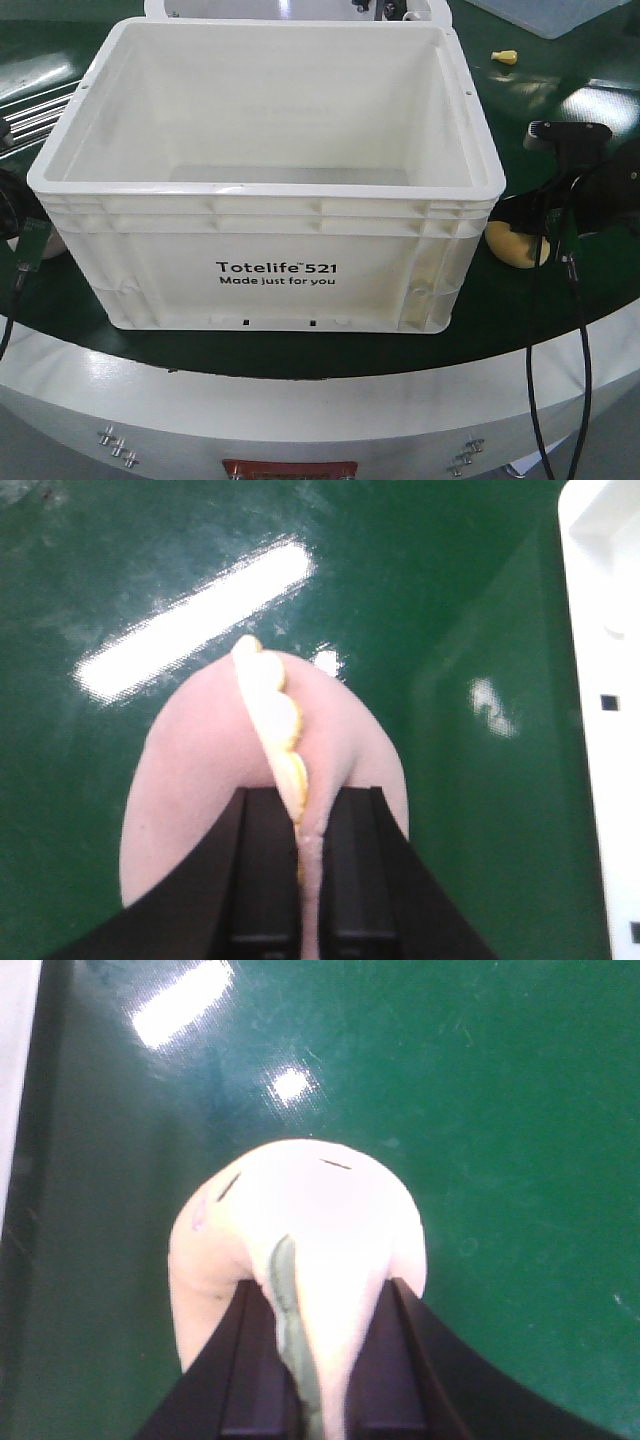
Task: Place moving items into box and shelve
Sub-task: 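Lower the left gripper onto the pink plush ball and grasp it, then lift both plush balls and carry them over the crate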
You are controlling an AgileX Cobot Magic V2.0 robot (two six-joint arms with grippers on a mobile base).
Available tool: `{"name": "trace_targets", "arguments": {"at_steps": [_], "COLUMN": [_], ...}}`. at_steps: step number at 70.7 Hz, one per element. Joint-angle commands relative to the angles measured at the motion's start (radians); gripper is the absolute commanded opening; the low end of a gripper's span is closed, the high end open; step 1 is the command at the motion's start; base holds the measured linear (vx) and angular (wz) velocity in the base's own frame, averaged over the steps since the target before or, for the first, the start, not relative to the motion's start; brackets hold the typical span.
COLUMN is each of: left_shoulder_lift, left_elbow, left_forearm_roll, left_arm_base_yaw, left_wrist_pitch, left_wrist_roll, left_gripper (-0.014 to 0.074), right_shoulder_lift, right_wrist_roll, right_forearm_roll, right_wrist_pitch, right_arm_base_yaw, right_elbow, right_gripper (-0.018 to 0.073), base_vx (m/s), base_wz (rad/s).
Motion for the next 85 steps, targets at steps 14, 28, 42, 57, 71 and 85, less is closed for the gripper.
{"name": "trace_targets", "arguments": {"at_steps": [14,28,42,57,71,85], "left_shoulder_lift": [-0.039,-0.088,-0.15,-0.215,-0.287,-0.368], "left_elbow": [-0.021,-0.021,-0.021,-0.021,-0.021,-0.021], "left_forearm_roll": [-0.011,-0.011,-0.011,-0.011,-0.011,-0.011], "left_arm_base_yaw": [-0.005,-0.005,-0.005,-0.005,-0.005,-0.005], "left_wrist_pitch": [-0.025,-0.1,-0.179,-0.246,-0.305,-0.359], "left_wrist_roll": [-0.006,-0.006,-0.006,-0.008,-0.008,-0.008], "left_gripper": [-0.0027,-0.0026,-0.0026,-0.0026,-0.0026,-0.0026], "right_shoulder_lift": [-0.03,-0.033,-0.071,-0.139,-0.215,-0.304], "right_wrist_roll": [-0.008,-0.013,-0.031,-0.051,-0.052,-0.052], "right_forearm_roll": [-0.012,-0.018,-0.019,-0.02,-0.02,-0.02], "right_wrist_pitch": [-0.018,-0.053,-0.113,-0.176,-0.234,-0.279], "right_arm_base_yaw": [0.0,0.0,-0.001,-0.003,-0.003,-0.003], "right_elbow": [-0.024,-0.026,-0.027,-0.027,-0.027,-0.027], "right_gripper": [-0.0015,-0.0015,-0.0015,-0.0015,-0.0015,-0.0015], "base_vx": [0.0,0.0,0.0,0.0,0.0,0.0], "base_wz": [0.0,0.0,0.0,0.0,0.0,0.0]}}
